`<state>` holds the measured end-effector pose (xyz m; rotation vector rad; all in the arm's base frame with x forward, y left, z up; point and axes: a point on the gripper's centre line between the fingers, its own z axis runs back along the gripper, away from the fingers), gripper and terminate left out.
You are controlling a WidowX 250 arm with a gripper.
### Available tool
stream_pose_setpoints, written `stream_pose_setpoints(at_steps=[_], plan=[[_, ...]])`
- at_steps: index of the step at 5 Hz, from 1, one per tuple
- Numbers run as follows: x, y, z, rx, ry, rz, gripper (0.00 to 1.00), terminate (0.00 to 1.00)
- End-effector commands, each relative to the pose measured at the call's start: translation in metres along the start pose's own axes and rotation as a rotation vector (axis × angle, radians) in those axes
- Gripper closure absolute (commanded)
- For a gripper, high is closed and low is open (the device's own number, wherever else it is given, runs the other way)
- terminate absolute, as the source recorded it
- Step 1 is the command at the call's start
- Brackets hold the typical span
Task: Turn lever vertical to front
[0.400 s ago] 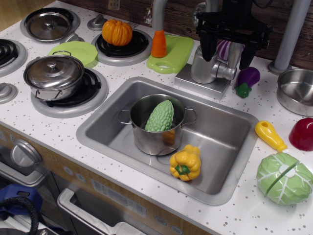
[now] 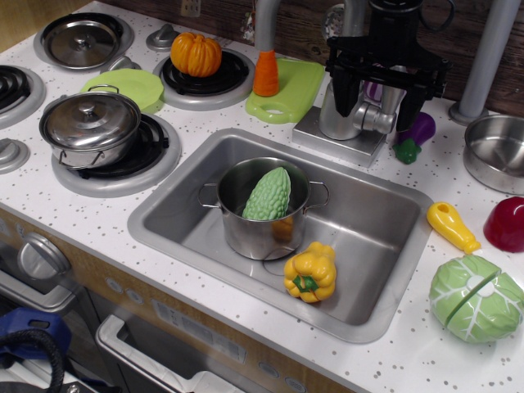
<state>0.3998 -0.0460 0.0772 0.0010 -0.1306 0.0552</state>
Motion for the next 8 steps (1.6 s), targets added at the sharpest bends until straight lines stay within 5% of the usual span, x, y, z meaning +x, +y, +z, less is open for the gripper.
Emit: stream_pose_setpoints(at_steps=[1,4,5,8], plan=[[0.021,-0.003,0.021,0.035,-0.109,-0.026,0.00,0.00],[0.060,-0.011,0.020,0.054,-0.207,-0.061,0.00,0.00],[0.066,-0.012,0.017,0.074,-0.232,-0.067,1.00,0.00],[0.052,-0.019,0.017,0.065,-0.206,0.016,1.00,0.00]])
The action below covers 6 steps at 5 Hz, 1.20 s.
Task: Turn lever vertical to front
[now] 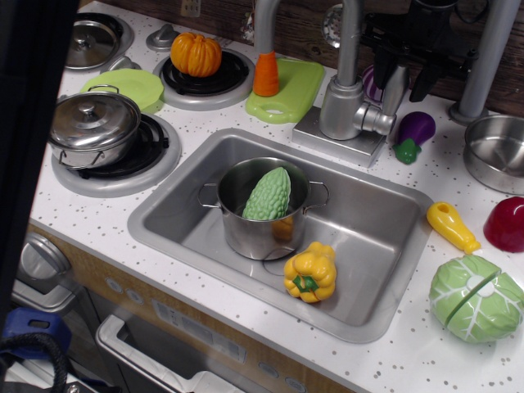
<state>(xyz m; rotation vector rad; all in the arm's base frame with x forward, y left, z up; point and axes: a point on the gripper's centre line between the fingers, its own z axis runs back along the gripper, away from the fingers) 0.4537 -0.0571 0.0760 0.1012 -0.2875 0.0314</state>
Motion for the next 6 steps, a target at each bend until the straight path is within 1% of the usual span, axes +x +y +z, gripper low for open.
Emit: stream_pose_setpoints(at_steps=[1,2,3,4,5,6], plan=[[-0.013,-0.006,0.033,-0.039,-0.013,0.097,1.00,0.00],[-0.023,-0.009,0.037,-0.032,-0.005,0.116,1.00,0.00],[-0.028,-0.009,0.033,-0.049,0.004,0.134,1.00,0.00],[-0.034,-0.009,0.034,-0.057,0.027,0.138,1.00,0.00],[-0.038,-0.013,0.040,-0.027,0.042,0.146,1.00,0.00],[-0.047,-0.019,0.040,-0.002,0.051,0.161,1.00,0.00]])
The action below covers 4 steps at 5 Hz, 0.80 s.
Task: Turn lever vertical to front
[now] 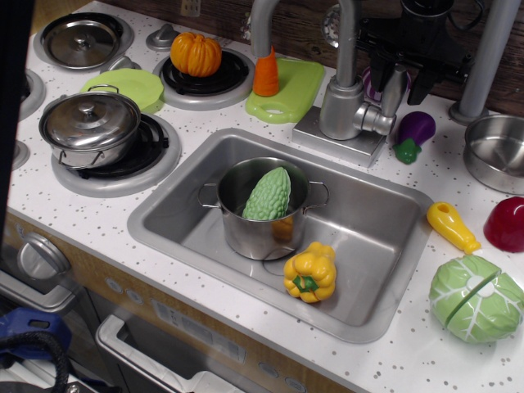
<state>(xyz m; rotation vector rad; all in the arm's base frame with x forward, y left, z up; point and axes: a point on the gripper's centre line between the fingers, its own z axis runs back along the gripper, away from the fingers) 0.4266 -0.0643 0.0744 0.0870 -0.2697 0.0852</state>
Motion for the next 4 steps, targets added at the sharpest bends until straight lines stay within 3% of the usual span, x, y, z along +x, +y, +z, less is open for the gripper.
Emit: stream_pose_setpoints(at_steps=[1,2,4], plan=[[-0.026,-0.015,0.033,0.039,0.040,0.100,1.00,0.00],[-0.026,-0.018,0.029,0.078,0.008,0.096,1.00,0.00],[-0.025,-0.004,0.011,-0.045,0.019,0.119,1.00,0.00]])
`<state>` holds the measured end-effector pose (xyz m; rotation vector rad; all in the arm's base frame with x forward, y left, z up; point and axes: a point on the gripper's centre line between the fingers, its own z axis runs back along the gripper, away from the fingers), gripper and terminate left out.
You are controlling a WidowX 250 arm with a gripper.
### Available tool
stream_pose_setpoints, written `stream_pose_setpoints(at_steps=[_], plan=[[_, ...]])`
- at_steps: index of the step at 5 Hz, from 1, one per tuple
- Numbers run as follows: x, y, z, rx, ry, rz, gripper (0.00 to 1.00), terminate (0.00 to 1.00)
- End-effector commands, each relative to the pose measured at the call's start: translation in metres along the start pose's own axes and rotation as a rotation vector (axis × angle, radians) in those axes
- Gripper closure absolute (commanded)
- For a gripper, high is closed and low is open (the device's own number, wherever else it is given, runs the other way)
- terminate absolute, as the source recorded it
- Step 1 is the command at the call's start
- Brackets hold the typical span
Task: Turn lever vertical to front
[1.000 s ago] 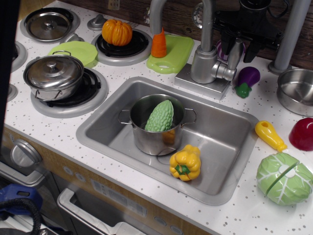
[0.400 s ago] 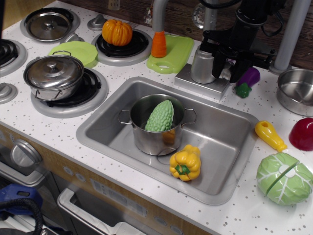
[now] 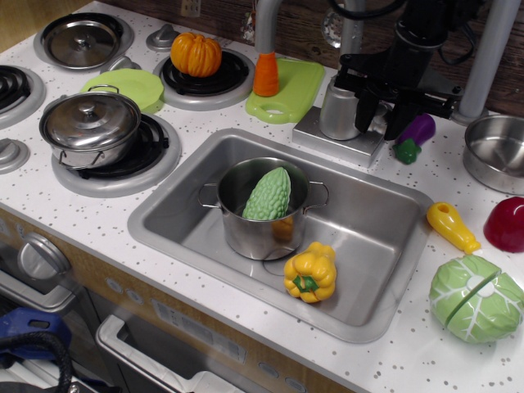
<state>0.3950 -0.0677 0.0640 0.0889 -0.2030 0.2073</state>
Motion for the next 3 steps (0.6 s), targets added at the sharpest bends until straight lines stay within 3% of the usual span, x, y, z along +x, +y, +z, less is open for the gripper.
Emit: stream_pose_setpoints(at_steps=[1,2,3], plan=[[0.011,0.006,0.001,-0.171,-0.011,0.015,1.00,0.00],[0.011,0.008,-0.003,-0.173,-0.007,0.037,1.00,0.00],[0.009,0.009,-0.012,-0.172,-0.021,0.046,1.00,1.00]])
